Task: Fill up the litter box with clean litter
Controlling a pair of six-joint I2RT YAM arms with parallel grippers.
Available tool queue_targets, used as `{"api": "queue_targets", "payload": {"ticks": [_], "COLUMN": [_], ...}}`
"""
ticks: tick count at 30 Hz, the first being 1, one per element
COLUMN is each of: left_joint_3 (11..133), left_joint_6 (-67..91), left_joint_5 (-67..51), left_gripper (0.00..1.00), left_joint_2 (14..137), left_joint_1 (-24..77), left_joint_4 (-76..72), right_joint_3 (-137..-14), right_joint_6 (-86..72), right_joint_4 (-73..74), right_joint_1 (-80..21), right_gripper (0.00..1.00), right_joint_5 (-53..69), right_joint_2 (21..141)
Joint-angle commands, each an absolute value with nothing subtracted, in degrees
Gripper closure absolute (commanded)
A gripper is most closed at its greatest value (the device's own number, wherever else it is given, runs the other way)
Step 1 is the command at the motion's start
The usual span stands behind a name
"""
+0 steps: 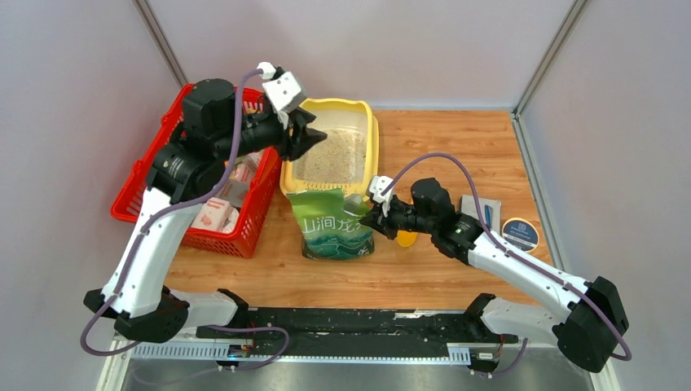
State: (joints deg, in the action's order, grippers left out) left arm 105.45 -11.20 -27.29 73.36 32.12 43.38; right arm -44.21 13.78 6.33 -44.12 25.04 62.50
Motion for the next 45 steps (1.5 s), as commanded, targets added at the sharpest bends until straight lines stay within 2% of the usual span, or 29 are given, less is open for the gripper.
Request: {"api": "queue_targets", "payload": {"ticks": [1,8,13,18,26,32,39,45], "left_joint_3": [104.4,102.0,100.4,99.5,93.6,92.3,90.8,90.9], "left_joint_6": [-16.9,-20.7,-22.8,-25.3,-25.8,-24.4,-22.0,-20.5], "left_joint_5": [-22.8,-32.4,-37.8,-45.4,-48.0,-49.0,-50.6,-50.1], "left_gripper": [0.51,0.75,0.82,0.85,0.91,0.92,0.94,0.96], "left_joint_2": [82.0,92.9,97.2,99.5,97.4,95.8,94.7,94.8], "left_joint_1": [27.3,26.5,27.6,30.2,36.6,36.8,36.9,36.9], "left_joint_4": [45.4,50.9,51.3,54.0,54.4,54.0,52.7,51.1], "right_joint_3": [-45.8,-45.3,-44.3,-44.1,-45.8,-46.1,-47.5,-49.0], "right_joint_6": [14.8,13.8,13.6,13.5,14.8,17.2,19.9,20.3], "right_joint_4": [3.3,3.1,2.8,2.6,1.8,2.8,3.9,6.1], "right_joint_1": [-44.3,-44.3,-44.3,-44.3,-44.2,-43.4,-42.1,-42.0], "right_gripper": [1.0,1.0,1.0,1.0,1.0,1.0,0.87,0.8], "right_joint_5": [25.8,25.6,25.3,24.9,23.7,20.4,19.8,19.5], "right_joint_2": [60.6,59.1,58.2,58.4,59.8,59.7,59.5,58.5]}}
